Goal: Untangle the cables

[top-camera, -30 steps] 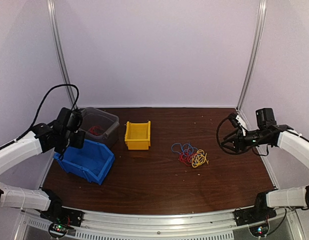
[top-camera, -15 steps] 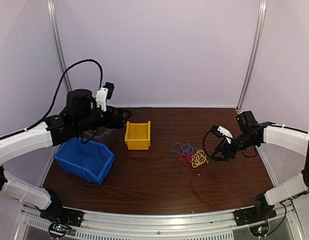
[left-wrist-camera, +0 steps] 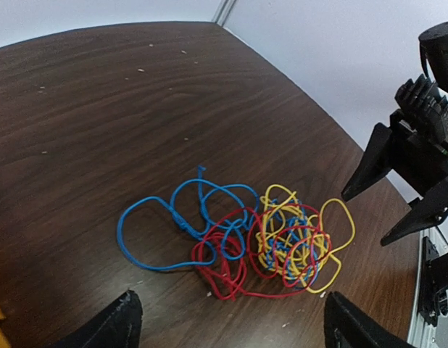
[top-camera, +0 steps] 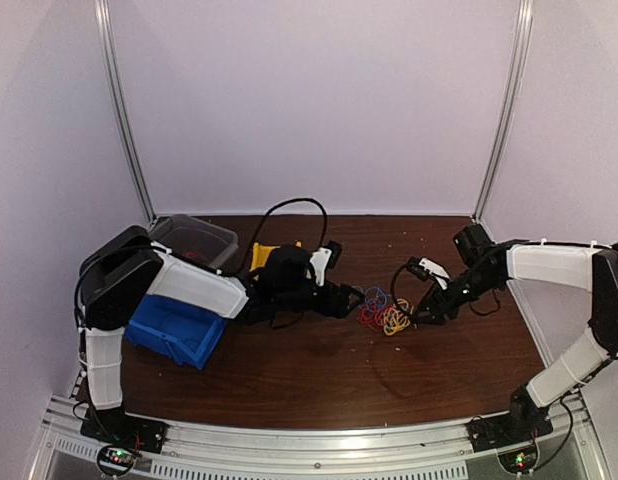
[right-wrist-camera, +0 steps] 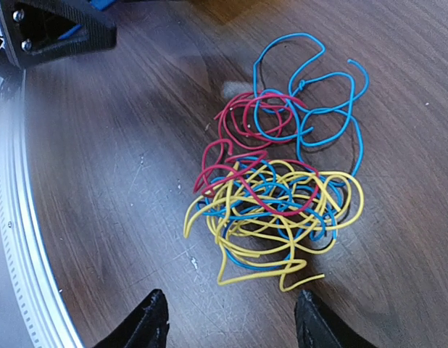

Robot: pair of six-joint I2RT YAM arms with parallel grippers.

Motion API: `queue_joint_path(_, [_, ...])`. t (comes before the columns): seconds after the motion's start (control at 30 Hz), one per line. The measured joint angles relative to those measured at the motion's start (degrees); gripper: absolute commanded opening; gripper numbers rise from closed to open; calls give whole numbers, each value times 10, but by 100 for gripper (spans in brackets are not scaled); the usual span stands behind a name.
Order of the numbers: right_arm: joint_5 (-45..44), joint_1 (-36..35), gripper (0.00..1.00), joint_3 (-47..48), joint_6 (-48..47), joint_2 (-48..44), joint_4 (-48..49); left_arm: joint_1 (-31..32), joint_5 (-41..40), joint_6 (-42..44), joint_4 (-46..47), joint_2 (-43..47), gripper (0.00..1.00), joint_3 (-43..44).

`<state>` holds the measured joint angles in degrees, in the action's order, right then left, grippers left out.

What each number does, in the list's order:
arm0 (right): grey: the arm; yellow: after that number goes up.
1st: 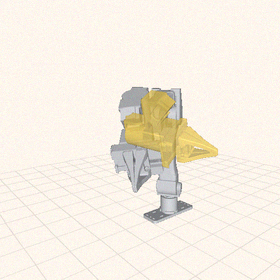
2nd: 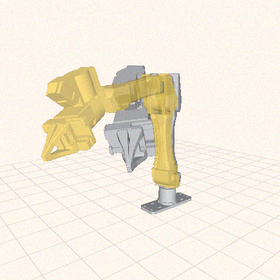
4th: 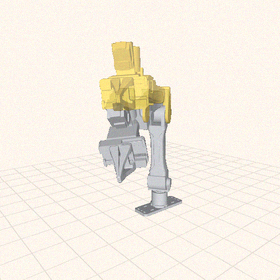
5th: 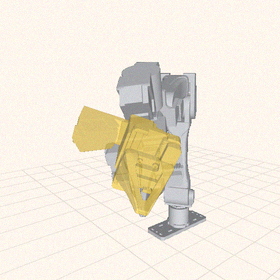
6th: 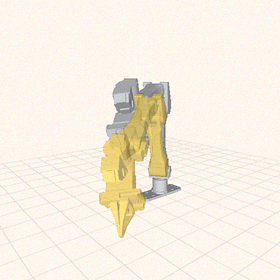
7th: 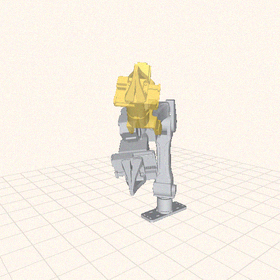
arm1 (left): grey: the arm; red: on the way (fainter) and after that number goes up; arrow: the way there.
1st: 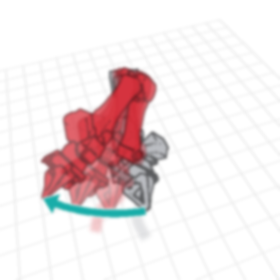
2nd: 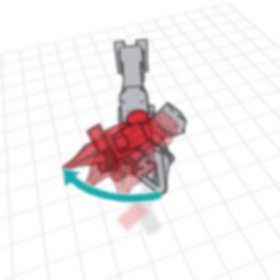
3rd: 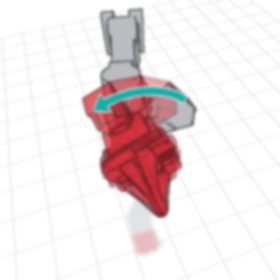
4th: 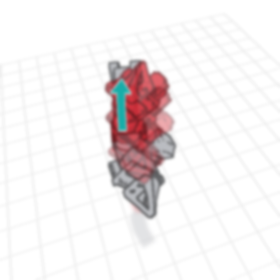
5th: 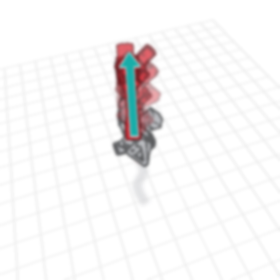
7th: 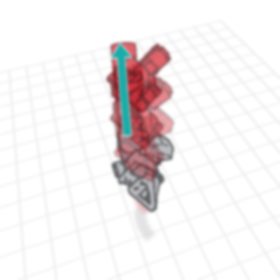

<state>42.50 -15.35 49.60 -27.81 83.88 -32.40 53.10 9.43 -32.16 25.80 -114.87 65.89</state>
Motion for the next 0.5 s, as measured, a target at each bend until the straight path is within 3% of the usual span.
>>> queue_joint_path(0.13, [14,-7,56,7,3,28,-4,30,26,-23,36,-63,74,58])
queue_joint_path(0.3, [17,-8,46,9,23,40,3,45,47,-59,75,-101,73,92])
queue_joint_path(0.5, [20,-8,41,19,41,42,17,47,44,-80,72,-156,68,147])
